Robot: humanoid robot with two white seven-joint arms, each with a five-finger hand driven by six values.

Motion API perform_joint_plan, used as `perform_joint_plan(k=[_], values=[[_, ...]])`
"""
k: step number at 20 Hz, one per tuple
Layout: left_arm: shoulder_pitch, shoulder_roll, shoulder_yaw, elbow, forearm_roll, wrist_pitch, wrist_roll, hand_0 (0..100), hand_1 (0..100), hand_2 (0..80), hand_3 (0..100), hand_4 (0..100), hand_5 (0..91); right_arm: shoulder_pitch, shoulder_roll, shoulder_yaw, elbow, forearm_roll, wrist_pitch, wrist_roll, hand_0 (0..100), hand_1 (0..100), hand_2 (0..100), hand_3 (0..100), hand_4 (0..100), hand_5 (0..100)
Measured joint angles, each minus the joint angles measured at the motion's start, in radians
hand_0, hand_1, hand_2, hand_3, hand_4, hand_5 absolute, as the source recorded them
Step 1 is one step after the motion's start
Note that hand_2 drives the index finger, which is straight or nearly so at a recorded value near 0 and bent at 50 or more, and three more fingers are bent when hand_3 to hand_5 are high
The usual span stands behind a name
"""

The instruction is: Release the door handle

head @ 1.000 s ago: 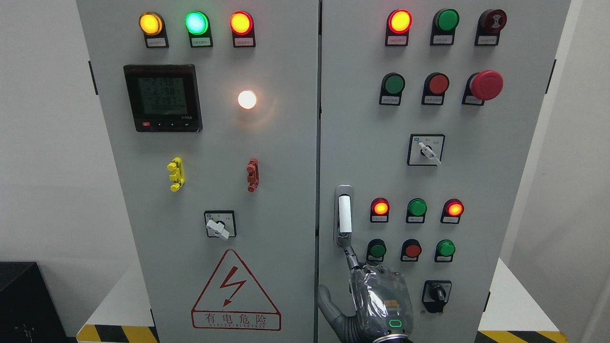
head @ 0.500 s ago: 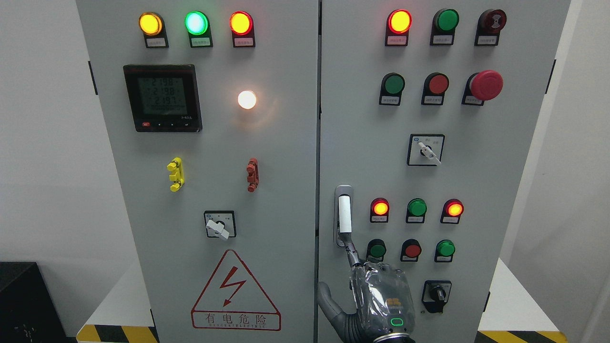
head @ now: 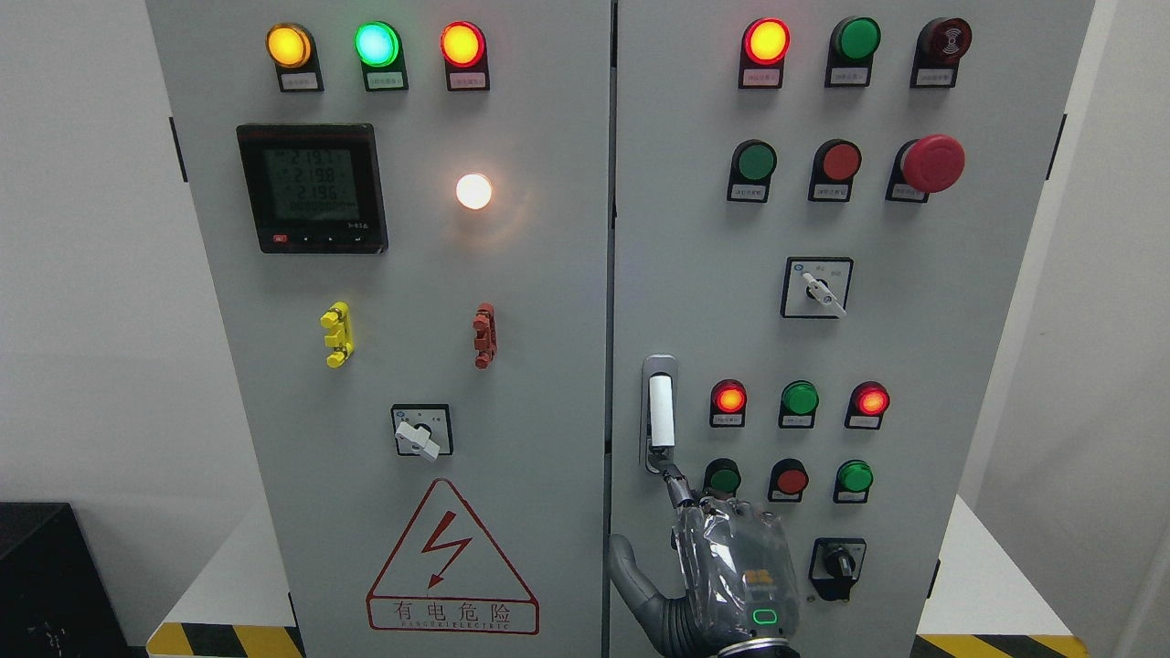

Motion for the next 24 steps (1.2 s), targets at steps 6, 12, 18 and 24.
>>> perform_joint_plan(k=[6, 12, 18, 24], values=[[0.000, 0.000, 0.000, 0.000, 0.000, 0.000, 0.000, 0, 0, 4.4, 11, 0, 0.0, 0.000, 0.000, -0.001, -0.007, -0.002, 0.000, 0.000, 34, 27, 51, 88, 72, 70], [0.000, 0.000, 0.000, 0.000, 0.000, 0.000, 0.000, 0, 0, 4.4, 11, 0, 0.0, 0.001, 0.000, -0.005, -0.012, -0.002, 0.002, -0.003, 6, 33, 57, 92, 72, 69], [0.000, 0.000, 0.000, 0.000, 0.000, 0.000, 0.000, 0, 0, 4.4, 11, 0, 0.0, -0.007, 0.000, -0.008, -0.016, -0.001, 0.003, 0.001, 0, 37, 58, 93, 72, 69], [0.000, 0.000, 0.000, 0.000, 0.000, 0.001, 0.000, 0, 0, 4.4, 10, 0, 0.0, -0.024, 0.000, -0.015, -0.025, 0.001, 0.003, 0.010, 0, 44, 59, 93, 73, 68]])
